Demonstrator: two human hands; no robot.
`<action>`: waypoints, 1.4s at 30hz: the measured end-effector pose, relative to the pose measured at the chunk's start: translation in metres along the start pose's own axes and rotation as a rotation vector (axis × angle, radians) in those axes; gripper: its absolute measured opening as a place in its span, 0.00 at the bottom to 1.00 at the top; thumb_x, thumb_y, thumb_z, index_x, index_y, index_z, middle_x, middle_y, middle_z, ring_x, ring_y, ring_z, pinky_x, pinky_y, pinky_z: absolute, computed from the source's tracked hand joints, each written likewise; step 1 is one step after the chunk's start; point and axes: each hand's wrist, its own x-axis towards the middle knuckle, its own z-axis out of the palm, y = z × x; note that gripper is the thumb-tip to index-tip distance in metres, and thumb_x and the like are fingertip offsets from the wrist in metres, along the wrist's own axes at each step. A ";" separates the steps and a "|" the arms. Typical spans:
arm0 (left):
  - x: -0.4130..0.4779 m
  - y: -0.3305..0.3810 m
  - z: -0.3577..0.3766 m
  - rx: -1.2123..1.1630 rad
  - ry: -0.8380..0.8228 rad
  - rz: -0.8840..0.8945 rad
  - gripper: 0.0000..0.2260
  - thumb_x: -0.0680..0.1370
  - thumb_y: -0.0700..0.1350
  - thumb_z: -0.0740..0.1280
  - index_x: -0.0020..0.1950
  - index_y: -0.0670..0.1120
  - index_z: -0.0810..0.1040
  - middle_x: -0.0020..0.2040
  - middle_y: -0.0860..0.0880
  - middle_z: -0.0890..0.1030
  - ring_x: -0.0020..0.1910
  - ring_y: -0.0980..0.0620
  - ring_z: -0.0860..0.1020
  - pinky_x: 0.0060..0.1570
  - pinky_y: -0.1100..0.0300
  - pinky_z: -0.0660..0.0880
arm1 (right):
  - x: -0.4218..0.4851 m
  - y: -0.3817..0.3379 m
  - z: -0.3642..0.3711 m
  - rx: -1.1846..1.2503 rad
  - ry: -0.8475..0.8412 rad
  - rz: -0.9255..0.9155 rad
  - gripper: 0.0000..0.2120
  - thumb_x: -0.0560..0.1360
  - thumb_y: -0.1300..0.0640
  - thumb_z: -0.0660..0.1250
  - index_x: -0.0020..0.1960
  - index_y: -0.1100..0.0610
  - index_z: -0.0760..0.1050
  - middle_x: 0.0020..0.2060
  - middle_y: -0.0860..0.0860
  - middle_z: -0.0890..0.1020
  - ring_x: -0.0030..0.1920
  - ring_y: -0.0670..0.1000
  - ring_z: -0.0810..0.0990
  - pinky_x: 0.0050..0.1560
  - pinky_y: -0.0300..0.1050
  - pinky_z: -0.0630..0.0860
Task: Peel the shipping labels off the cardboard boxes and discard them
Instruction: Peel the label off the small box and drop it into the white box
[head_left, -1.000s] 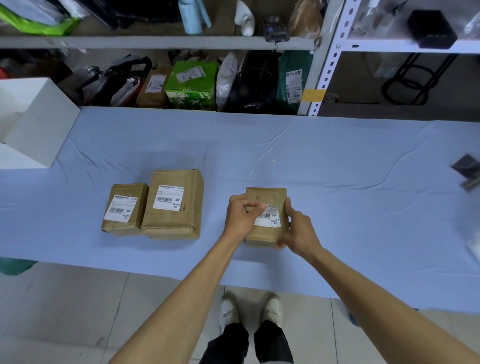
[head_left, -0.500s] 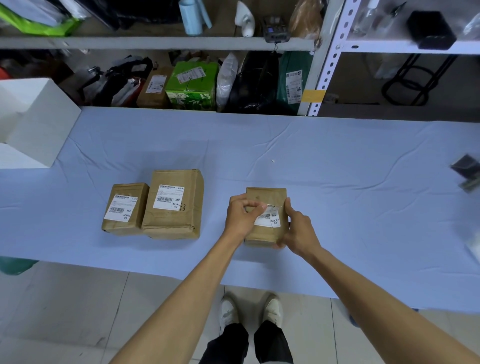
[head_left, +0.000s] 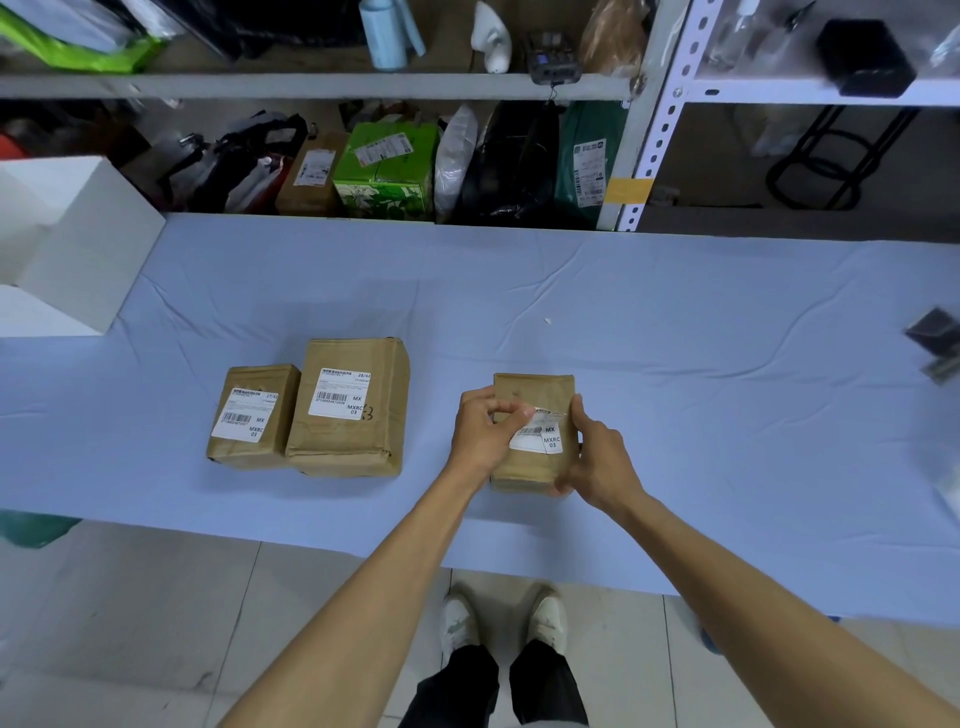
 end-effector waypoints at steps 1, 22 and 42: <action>0.000 0.000 0.000 0.001 -0.003 0.000 0.07 0.75 0.42 0.72 0.49 0.40 0.82 0.62 0.54 0.68 0.53 0.58 0.73 0.43 0.79 0.65 | 0.000 0.000 0.000 -0.001 0.000 -0.002 0.57 0.60 0.70 0.76 0.78 0.55 0.45 0.53 0.50 0.77 0.50 0.54 0.78 0.46 0.45 0.79; 0.005 -0.009 0.001 -0.016 -0.008 0.000 0.09 0.75 0.43 0.72 0.50 0.39 0.83 0.64 0.55 0.67 0.59 0.55 0.74 0.54 0.67 0.68 | -0.001 -0.003 -0.002 0.037 -0.018 0.001 0.56 0.61 0.71 0.75 0.78 0.55 0.45 0.52 0.50 0.78 0.46 0.52 0.77 0.42 0.42 0.76; 0.016 -0.022 0.005 -0.088 -0.014 -0.019 0.11 0.65 0.53 0.73 0.43 0.50 0.83 0.66 0.46 0.75 0.55 0.48 0.82 0.57 0.47 0.78 | -0.001 -0.004 -0.003 0.024 -0.011 0.008 0.57 0.59 0.71 0.76 0.78 0.56 0.46 0.53 0.52 0.79 0.50 0.55 0.79 0.47 0.45 0.78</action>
